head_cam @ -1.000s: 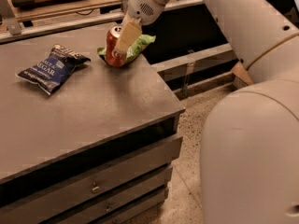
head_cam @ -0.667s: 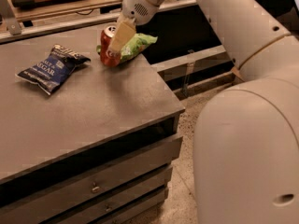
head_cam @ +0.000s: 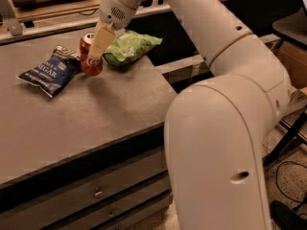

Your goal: Move coke can near blue chip bag

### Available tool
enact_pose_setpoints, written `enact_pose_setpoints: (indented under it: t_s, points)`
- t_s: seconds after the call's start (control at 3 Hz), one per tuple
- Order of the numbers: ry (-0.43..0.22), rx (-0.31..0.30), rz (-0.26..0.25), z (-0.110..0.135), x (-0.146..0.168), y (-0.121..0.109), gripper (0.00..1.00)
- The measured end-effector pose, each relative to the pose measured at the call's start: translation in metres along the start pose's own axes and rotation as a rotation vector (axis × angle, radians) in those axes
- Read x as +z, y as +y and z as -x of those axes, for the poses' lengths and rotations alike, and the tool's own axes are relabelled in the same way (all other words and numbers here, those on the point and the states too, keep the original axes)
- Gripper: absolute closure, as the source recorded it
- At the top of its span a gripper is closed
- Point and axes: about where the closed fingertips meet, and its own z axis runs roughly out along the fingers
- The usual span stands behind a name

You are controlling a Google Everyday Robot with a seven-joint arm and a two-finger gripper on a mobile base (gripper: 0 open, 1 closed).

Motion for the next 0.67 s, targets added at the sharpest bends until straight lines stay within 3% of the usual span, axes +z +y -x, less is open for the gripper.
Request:
enact_pose_setpoints:
  t_s: [0.67]
  points:
    - [0.053, -0.029, 0.056, 0.0204, 0.0244, 0.0065, 1.0]
